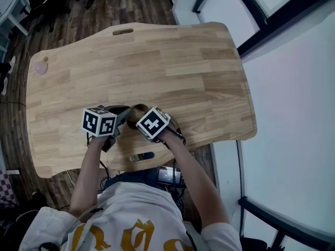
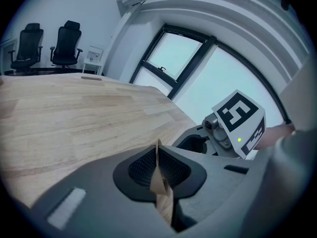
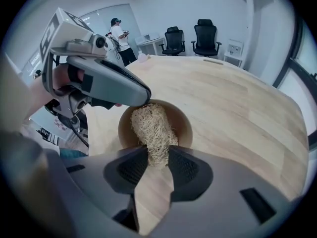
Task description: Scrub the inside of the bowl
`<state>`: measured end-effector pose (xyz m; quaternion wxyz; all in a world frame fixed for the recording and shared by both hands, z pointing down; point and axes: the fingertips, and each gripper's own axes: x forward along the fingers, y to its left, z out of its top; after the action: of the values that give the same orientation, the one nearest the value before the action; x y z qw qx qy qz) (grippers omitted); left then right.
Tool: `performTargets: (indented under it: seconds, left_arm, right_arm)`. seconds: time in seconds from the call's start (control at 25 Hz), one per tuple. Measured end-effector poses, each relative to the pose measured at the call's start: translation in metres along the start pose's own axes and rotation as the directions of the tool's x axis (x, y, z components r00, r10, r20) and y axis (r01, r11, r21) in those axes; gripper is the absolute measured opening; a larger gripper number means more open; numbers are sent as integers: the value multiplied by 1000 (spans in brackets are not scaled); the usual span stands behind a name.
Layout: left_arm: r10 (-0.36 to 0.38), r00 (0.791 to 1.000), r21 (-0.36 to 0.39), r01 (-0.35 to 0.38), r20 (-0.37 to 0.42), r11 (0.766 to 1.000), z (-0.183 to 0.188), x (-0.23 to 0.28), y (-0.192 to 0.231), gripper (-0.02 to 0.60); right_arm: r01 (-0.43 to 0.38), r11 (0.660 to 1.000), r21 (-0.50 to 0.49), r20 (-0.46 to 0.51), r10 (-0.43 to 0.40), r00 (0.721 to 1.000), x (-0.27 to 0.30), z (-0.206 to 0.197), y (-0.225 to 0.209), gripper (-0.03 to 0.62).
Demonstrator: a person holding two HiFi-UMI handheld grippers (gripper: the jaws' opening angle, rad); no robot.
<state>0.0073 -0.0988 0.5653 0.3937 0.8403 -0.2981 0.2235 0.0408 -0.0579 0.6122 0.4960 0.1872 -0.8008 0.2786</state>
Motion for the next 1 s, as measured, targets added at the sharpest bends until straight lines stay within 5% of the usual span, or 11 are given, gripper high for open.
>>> performTargets:
  seconds: [0.2, 0.44, 0.64, 0.76, 1.0]
  left_arm:
    - [30, 999, 2, -30, -22, 1000, -9, 2, 8, 11]
    - [36, 999, -17, -37, -26, 999, -12, 1, 17, 9]
    - [34, 999, -37, -35, -29, 999, -17, 3, 20, 9]
    - [27, 999, -41, -29, -40, 999, -20, 3, 22, 9]
    - [13, 999, -53, -15, -49, 998, -25, 3, 26, 8]
  right_arm:
    - [13, 999, 49, -15, -12, 1000, 1, -10, -10, 129]
    - [-69, 976, 206, 39, 62, 997, 2, -12, -10, 129]
    - [-214, 894, 392, 138, 173, 975, 7, -10, -5, 129]
    - [-230, 871, 435, 142, 186, 972, 11, -14, -4, 129]
    - [-48, 978, 205, -40, 58, 998, 15, -14, -6, 130]
